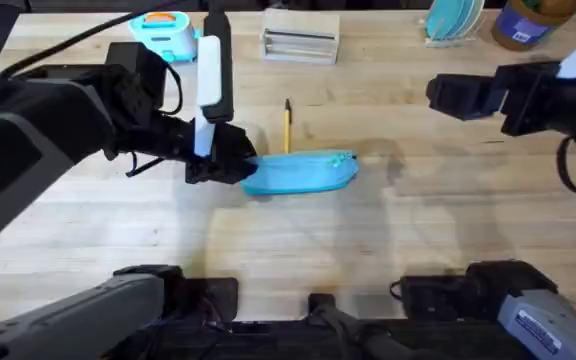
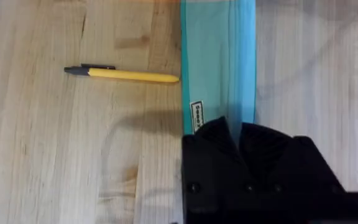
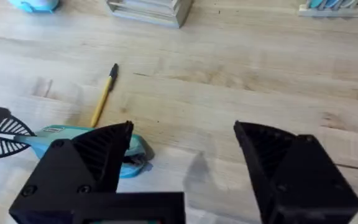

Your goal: Unzip the bag, pick up the pens from the table one at a time and place them inside, then zip the bag closed.

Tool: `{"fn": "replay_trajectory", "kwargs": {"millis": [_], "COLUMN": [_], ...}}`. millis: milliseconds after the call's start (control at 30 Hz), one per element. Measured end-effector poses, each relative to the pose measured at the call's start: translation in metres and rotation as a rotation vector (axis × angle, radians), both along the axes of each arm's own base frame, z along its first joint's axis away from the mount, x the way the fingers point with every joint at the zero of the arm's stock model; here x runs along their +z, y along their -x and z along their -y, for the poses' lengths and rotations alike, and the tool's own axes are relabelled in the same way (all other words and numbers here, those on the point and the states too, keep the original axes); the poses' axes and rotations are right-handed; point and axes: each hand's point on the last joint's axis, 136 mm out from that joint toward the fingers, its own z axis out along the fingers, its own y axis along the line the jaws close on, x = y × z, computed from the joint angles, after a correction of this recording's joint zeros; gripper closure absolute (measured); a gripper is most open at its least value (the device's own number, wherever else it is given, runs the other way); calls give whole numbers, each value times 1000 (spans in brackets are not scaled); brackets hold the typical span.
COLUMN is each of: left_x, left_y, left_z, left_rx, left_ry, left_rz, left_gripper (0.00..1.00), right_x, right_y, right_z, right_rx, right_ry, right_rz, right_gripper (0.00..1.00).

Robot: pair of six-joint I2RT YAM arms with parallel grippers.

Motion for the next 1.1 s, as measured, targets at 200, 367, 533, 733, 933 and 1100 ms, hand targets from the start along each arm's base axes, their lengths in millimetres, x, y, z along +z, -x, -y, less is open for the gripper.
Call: {"fn": "replay_trajectory", "kwargs": {"millis": [200,367,533,733,933,1100], "left_x": [0,0,0,0,0,0], "left_y": [0,-1,-2,-2,-2,-2], "left_z": [0,0,0,0,0,0], "left_rx": [1,1,1,1,1,1], "left_ry": [-3,-4,-4,-4,-4,-4], "left_rz": [0,7,8,8,8,9], "left_gripper": [956,956,956,957,957,957], "right_x": [0,1,-12,-21,-31,-38], "right_y": [1,7,16,29,38,40], "right_z": [-3,-24,-53,-89,-109,-114], "right_rx": [-37,9,54,93,26,-86], "right_ry": [-81,-230,-341,-427,-486,-575], "right_rz": [-27,-87,-227,-360,-476,-579], "right_gripper": [6,4,4,4,5,5]}}
